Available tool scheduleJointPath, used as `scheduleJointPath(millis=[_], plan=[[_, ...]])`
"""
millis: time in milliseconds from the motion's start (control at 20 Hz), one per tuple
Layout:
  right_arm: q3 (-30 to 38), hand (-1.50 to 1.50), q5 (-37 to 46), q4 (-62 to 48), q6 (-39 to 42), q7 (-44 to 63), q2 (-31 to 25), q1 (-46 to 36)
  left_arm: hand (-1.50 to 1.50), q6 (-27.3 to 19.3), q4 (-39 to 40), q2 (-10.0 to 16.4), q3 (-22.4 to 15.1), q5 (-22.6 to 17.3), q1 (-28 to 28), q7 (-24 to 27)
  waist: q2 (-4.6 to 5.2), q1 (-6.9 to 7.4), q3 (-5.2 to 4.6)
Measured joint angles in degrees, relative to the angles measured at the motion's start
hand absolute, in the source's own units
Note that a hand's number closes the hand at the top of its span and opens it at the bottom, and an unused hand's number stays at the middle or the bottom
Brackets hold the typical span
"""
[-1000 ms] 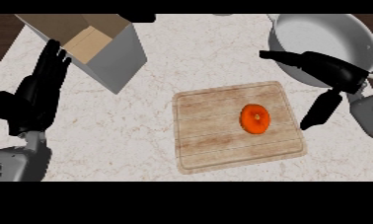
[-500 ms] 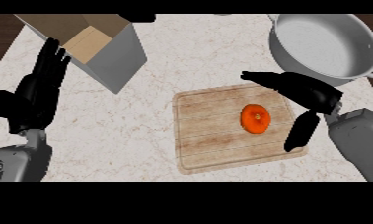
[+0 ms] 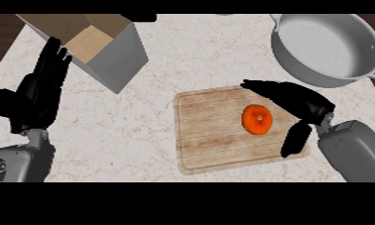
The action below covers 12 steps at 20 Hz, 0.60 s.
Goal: Pick the squash from the cutting board and place it in the pot
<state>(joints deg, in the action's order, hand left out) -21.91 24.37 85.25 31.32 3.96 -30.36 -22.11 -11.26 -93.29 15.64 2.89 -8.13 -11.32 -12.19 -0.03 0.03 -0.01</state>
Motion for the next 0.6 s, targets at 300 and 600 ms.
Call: scheduleJointPath(millis=[300, 600], plan=[[1.11, -1.5, 6.15, -3.55, -0.34, -2.42, 4.75, 0.27, 0.0, 1.09, -1.07, -0.67, 0.9, 0.99, 0.06, -1.06, 0.04, 0.12, 0.02], [2.09, -1.5, 12.19, -6.54, -1.43, -4.43, 7.99, 1.22, 0.0, 2.92, 1.04, -1.62, 2.38, 1.32, 0.58, 1.33, 0.04, 0.1, 0.01]])
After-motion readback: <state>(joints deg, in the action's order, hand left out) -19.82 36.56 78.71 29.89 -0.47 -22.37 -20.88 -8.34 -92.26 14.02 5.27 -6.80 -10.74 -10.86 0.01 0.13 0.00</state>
